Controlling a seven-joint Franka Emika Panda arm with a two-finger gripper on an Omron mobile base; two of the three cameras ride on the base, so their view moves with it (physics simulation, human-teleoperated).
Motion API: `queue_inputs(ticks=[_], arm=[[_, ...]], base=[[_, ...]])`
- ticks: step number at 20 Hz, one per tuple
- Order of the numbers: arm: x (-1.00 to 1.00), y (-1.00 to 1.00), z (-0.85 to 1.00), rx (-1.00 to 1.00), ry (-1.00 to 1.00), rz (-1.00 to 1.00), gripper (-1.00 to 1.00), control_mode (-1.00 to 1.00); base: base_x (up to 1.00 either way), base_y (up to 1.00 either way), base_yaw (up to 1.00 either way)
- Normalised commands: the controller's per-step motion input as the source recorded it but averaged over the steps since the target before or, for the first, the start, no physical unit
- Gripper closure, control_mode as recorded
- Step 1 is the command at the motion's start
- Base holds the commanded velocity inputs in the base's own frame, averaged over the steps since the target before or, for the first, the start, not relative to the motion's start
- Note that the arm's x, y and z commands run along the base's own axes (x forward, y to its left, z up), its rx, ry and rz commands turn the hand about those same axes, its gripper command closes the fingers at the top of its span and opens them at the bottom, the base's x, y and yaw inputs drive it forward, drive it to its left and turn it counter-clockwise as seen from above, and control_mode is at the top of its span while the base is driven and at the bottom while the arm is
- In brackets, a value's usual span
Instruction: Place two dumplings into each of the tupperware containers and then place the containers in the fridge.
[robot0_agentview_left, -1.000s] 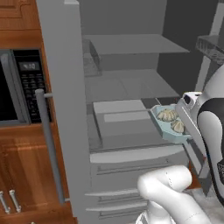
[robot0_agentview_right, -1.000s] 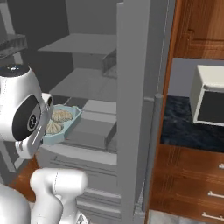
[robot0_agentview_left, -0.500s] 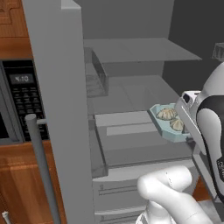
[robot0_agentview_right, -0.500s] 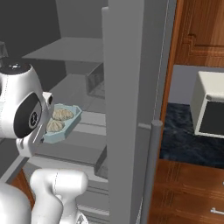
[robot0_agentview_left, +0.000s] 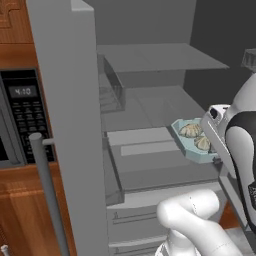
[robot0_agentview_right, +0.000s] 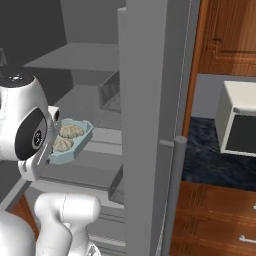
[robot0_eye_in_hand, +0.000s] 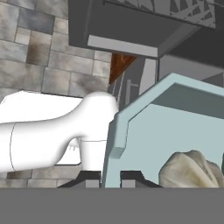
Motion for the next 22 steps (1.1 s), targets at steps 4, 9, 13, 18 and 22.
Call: queue_inputs(ticks=[4, 9, 13, 18, 22], arm=[[0.0, 0.0, 0.0, 0.0, 0.0, 0.0, 1.0, 1.0], [0.0, 0.0, -0.01, 0.0, -0.02, 0.0, 1.0, -1.0], [-0.01, 0.05, 0.0, 0.0, -0.45, 0.0, 1.0, -1.0], [0.57, 0.01, 0.0, 0.04, -0.41, 0.0, 1.0, -1.0], [1.0, 0.0, 0.0, 0.09, -0.09, 0.0, 1.0, -1.0]], base=[[0.27, 0.11, -0.07], [0.06, 0.01, -0.01], [0.0, 0.0, 0.0], [0.0, 0.0, 0.0], [0.0, 0.0, 0.0]])
